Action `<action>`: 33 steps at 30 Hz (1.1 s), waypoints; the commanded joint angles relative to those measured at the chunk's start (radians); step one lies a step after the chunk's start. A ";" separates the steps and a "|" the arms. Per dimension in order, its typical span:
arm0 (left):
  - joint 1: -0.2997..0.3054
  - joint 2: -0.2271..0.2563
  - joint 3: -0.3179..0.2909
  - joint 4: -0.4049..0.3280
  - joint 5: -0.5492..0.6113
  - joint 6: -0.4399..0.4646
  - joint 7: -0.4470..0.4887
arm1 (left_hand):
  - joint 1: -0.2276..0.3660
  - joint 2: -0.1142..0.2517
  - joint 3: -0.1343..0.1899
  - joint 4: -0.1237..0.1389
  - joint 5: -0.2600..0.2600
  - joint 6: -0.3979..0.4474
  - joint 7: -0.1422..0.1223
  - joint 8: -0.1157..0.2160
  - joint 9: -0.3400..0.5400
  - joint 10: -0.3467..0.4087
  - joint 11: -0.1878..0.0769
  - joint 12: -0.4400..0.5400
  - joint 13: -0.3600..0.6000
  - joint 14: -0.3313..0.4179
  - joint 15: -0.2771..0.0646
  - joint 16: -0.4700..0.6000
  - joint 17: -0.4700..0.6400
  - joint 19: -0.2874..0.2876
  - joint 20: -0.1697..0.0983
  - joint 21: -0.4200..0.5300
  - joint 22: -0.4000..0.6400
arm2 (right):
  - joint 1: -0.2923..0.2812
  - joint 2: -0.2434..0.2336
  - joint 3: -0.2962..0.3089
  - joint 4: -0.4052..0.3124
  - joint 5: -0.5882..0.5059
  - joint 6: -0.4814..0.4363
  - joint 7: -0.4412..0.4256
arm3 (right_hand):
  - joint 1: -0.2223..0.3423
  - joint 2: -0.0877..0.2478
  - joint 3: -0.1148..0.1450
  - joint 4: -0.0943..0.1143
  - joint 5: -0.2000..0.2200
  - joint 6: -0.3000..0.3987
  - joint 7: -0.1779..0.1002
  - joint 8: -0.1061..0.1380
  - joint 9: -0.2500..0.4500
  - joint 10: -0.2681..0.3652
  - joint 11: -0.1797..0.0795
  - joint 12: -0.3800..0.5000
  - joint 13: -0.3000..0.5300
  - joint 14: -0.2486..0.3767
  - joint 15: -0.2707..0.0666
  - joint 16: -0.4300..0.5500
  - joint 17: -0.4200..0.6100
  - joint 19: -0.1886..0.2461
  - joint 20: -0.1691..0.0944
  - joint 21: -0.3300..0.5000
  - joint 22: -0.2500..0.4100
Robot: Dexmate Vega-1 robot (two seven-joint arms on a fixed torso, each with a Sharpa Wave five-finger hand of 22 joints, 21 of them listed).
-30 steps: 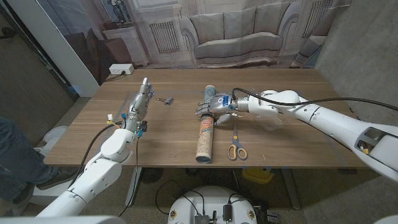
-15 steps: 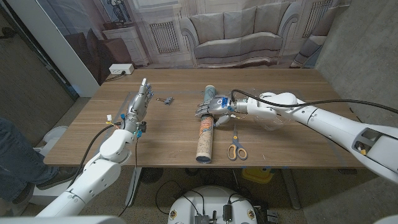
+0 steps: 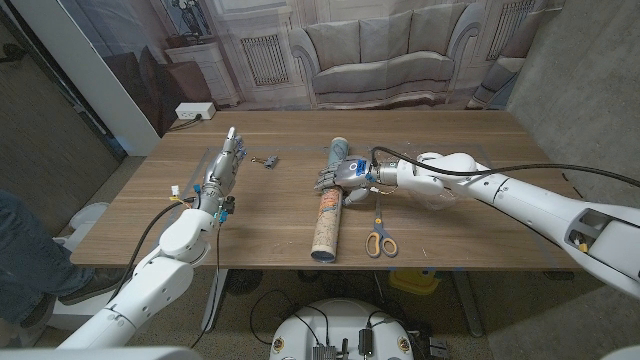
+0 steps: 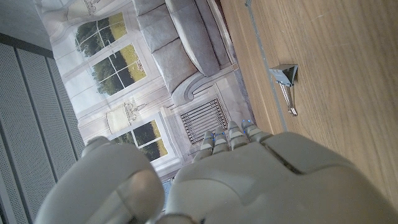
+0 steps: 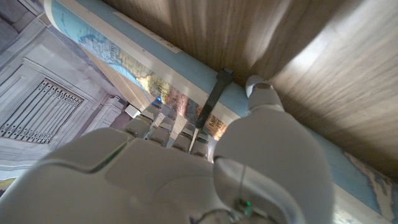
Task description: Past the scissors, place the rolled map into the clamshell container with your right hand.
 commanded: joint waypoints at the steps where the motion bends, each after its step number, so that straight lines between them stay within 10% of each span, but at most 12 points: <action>1: 0.004 0.005 0.001 -0.005 -0.002 0.005 0.000 | 0.001 0.006 -0.009 0.002 0.005 0.003 0.000 -0.003 0.003 -0.002 -0.002 -0.004 0.005 -0.005 -0.001 0.006 0.004 -0.006 -0.003 0.000 0.005 | -0.006 0.011 -0.009 0.027 0.016 -0.003 -0.014 | 0.019 0.005 0.008 -0.006 0.006 0.019 0.000 0.004 0.003 0.030 0.000 0.009 0.003 0.034 -0.129 0.009 0.002 0.030 -0.154 0.011 0.005; 33: 0.028 0.000 -0.001 -0.028 0.004 0.007 0.020 | 0.003 0.010 -0.016 0.001 0.005 0.003 -0.001 -0.003 0.003 -0.003 -0.003 -0.004 0.005 -0.006 -0.002 0.005 0.004 -0.009 0.000 0.000 0.005 | 0.020 0.039 -0.041 0.110 0.052 0.047 -0.069 | 0.219 0.133 0.045 -0.032 -0.086 0.196 -0.033 0.006 0.000 0.233 -0.035 0.038 0.003 0.269 -0.188 0.017 0.008 0.221 -0.175 0.058 0.018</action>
